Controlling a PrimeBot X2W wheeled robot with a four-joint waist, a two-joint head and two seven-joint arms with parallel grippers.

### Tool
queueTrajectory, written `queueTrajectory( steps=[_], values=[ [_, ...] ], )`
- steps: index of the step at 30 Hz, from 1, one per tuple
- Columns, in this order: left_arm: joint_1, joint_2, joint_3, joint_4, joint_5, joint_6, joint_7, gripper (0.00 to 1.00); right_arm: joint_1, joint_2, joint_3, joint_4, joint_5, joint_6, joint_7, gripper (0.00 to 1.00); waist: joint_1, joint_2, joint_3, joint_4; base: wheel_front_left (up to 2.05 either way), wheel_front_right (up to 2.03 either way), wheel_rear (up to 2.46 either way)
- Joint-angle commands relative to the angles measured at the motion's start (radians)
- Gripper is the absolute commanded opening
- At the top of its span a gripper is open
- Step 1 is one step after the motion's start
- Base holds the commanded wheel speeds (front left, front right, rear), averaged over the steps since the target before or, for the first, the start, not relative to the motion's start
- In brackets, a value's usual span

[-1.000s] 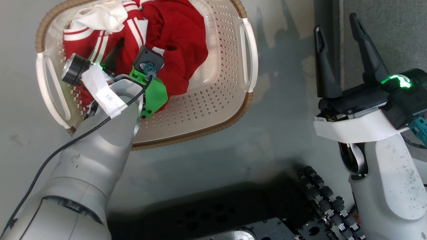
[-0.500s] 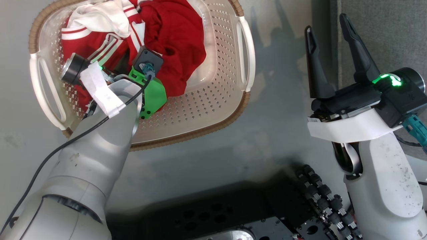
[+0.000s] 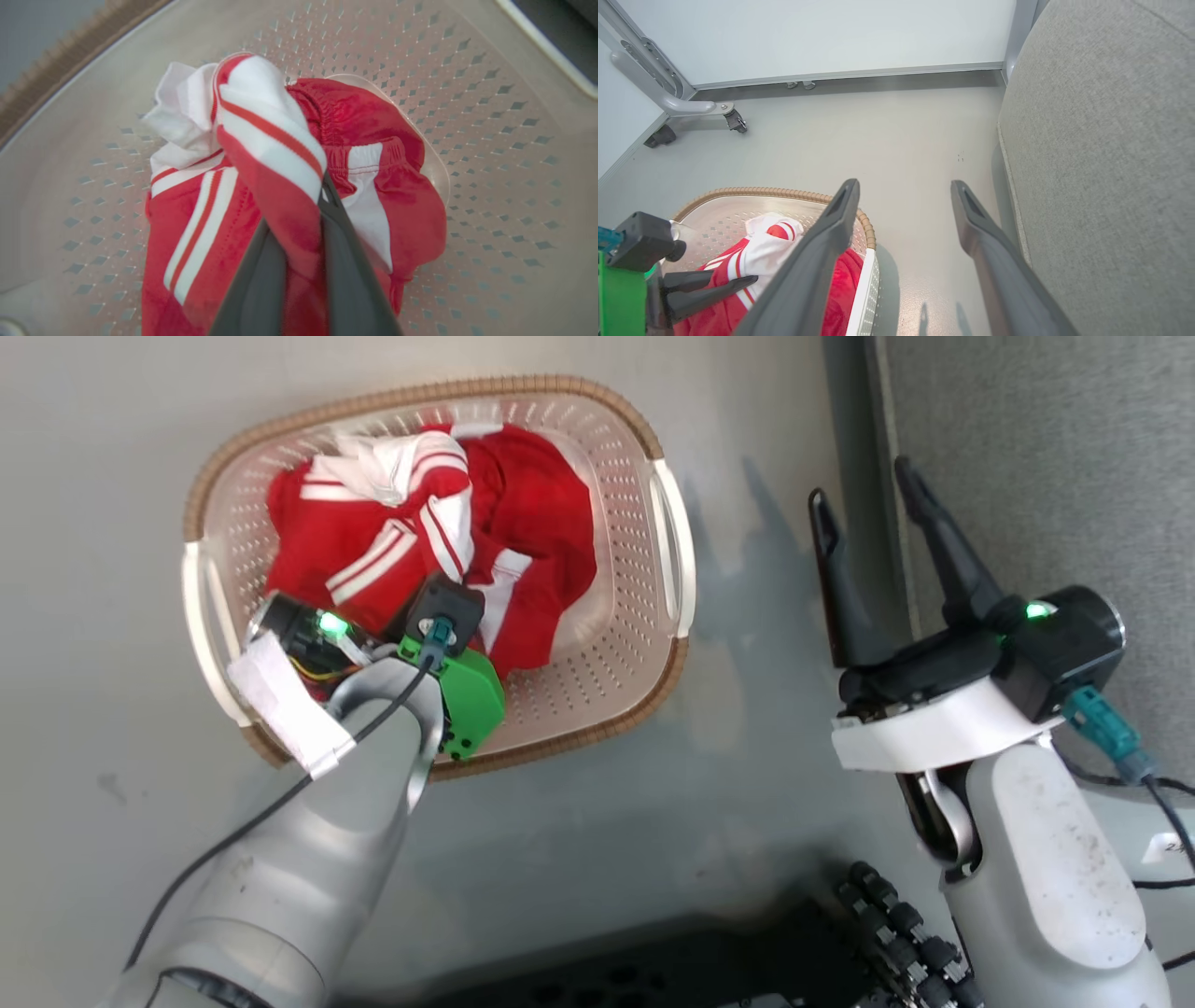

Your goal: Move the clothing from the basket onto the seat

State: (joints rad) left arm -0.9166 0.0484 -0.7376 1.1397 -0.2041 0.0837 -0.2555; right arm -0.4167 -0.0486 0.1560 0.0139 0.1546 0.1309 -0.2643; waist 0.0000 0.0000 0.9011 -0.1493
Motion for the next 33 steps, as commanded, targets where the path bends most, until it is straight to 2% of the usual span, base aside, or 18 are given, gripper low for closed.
queueTrajectory(
  steps=[1,17,28,33],
  values=[
    [0.036,0.003,0.005,-0.022,-0.022,0.003,-0.008,0.0,0.031,-0.003,0.006,0.013,-0.007,0.0,0.0,1.0,0.0,0.0,-0.142,0.025,0.0,0.0,0.0],
    [0.365,0.029,0.123,-0.413,-0.087,0.034,-0.01,0.0,0.233,-0.003,0.096,0.137,-0.025,0.0,0.0,1.0,0.0,0.0,-0.579,0.025,0.0,0.0,0.0],
    [0.539,0.043,0.21,-0.67,-0.115,0.035,-0.011,0.0,0.37,-0.004,0.128,0.166,-0.024,0.0,0.0,1.0,0.0,0.0,-0.808,-0.01,0.0,0.0,0.0],
    [0.59,0.048,0.225,-0.768,-0.118,0.037,-0.011,0.0,0.415,-0.004,0.155,0.173,-0.02,0.0,0.0,1.0,0.0,0.0,-0.875,-0.026,0.0,0.0,0.0]
  ],
)
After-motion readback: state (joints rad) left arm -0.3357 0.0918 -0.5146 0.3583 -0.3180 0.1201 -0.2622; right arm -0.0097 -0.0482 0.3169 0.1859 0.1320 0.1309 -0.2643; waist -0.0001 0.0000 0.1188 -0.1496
